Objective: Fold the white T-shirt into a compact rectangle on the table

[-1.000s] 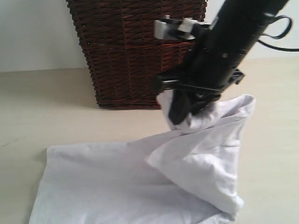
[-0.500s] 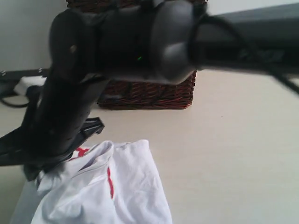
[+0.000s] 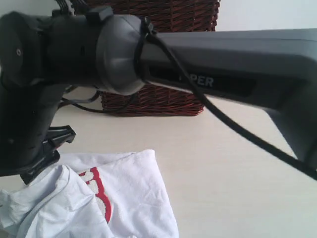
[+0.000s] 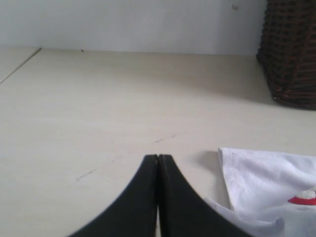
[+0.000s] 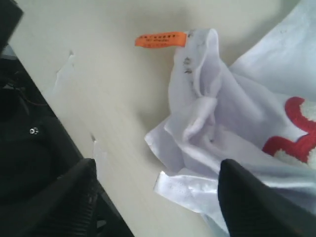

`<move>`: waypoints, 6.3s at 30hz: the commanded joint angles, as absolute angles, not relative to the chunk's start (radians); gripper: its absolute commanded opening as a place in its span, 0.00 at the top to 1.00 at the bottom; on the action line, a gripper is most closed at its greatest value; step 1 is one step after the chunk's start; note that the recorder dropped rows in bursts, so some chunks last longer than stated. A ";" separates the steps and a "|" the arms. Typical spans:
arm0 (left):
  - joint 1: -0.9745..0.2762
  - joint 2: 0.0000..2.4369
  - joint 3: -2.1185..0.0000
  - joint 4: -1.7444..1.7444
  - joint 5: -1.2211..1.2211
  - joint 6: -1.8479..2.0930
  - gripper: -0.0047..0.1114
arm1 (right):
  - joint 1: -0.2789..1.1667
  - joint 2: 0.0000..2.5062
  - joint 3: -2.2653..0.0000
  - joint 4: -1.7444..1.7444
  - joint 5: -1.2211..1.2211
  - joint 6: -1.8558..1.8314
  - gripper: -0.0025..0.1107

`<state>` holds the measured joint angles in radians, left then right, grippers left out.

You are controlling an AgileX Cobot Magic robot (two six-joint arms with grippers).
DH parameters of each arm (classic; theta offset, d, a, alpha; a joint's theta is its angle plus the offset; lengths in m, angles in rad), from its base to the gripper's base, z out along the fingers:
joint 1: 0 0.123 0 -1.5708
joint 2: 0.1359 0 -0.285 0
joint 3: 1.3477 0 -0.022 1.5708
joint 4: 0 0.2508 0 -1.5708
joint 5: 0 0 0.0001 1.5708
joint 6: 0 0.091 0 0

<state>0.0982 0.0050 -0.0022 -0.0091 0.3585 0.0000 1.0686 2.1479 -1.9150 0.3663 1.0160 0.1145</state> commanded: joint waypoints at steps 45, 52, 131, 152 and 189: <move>0.099 0.000 0.000 -0.009 0.351 0.000 0.96 | 1.091 2.158 -1.843 0.259 1.210 -0.556 0.98; 0.099 0.000 0.000 -0.009 0.351 0.000 0.96 | 1.203 2.126 -1.838 0.250 1.221 -0.529 0.93; 0.099 0.000 0.000 -0.009 0.351 0.000 0.96 | 1.123 2.210 -1.822 0.079 1.126 -0.133 0.72; 0.099 0.000 0.000 -0.009 0.351 0.000 0.96 | 1.151 2.290 -1.822 0.105 1.126 -0.334 0.98; 0.099 0.000 0.000 -0.009 0.351 0.000 0.96 | 0.790 2.294 -1.822 -0.059 1.102 -0.166 0.98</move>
<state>0.0982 0.0050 -0.0022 -0.0091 0.3585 0.0000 0.7946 2.3405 -1.8216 -0.0975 1.0991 -0.1329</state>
